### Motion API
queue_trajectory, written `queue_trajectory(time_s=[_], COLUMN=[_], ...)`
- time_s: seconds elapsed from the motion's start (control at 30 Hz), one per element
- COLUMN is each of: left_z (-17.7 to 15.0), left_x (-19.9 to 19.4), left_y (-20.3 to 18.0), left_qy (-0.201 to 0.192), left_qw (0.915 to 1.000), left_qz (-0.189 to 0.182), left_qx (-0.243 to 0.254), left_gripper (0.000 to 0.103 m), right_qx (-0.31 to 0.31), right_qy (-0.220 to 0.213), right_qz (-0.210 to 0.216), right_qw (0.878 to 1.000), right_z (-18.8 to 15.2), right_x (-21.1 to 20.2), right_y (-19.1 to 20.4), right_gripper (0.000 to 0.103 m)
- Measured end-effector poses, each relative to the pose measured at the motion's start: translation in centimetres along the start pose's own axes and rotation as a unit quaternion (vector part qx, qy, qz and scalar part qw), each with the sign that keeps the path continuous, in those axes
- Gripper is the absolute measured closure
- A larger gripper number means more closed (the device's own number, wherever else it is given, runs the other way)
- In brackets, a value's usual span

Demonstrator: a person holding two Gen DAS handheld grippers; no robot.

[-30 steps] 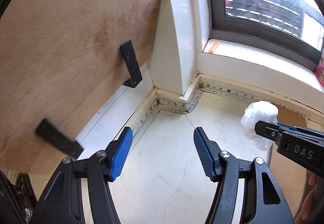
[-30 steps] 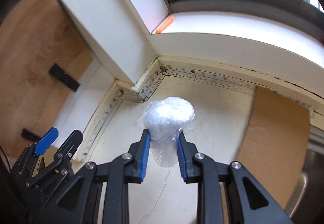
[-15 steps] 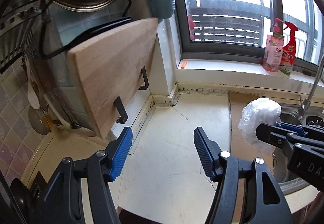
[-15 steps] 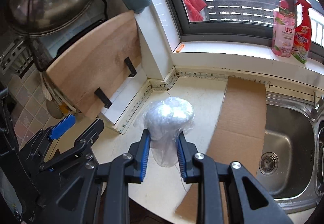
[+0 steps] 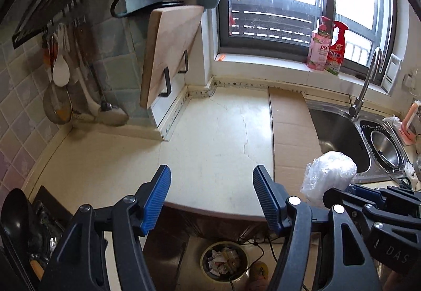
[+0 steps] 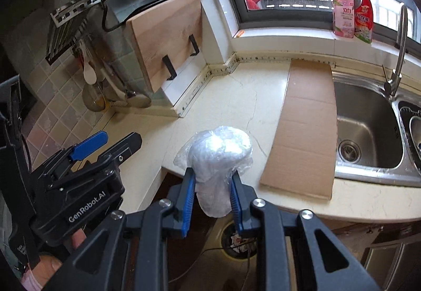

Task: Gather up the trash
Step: 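Carry the clear plastic bag down over the floor bin with the right tool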

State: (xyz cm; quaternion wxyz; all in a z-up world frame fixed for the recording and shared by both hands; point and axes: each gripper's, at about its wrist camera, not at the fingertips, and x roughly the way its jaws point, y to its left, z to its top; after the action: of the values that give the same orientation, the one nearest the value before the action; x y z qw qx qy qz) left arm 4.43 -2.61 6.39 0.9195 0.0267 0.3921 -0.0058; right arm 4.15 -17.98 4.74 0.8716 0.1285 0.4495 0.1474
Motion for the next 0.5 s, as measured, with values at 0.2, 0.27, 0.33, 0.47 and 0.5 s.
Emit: queue_trajectory(time_s=[0.2, 0.27, 0.33, 0.47, 0.5], left_z=[-4.1, -4.8, -5.3, -6.0, -6.0], left_x=[-0.9, -0.6, 0.2, 1.9, 2.1], left_y=[1.9, 2.5, 2.9, 3.2, 3.1], left_qy=[0.011, 0.012, 0.018, 0.027, 0.027], left_qw=[0.9997, 0.9994, 0.9988, 0.9978, 0.9978], left_qz=[0.005, 0.009, 0.008, 0.007, 0.009], left_qx=[-0.019, -0.031, -0.044, -0.061, -0.059], left_gripper=[0.040, 0.040, 0.040, 0.040, 0.040], right_qx=[-0.001, 0.002, 0.001, 0.018, 0.016], right_qy=[0.015, 0.012, 0.006, 0.010, 0.008], right_qz=[0.000, -0.002, -0.028, -0.036, -0.036], right_qw=[1.000, 1.000, 1.000, 0.999, 0.999], right_z=[-3.4, -3.8, -3.9, -3.8, -3.6], right_x=[-0.3, 0.0, 0.5, 1.1, 1.1], right_y=[0.9, 0.8, 0.4, -0.8, -1.0], right_gripper=[0.078, 0.078, 0.078, 0.078, 0.078])
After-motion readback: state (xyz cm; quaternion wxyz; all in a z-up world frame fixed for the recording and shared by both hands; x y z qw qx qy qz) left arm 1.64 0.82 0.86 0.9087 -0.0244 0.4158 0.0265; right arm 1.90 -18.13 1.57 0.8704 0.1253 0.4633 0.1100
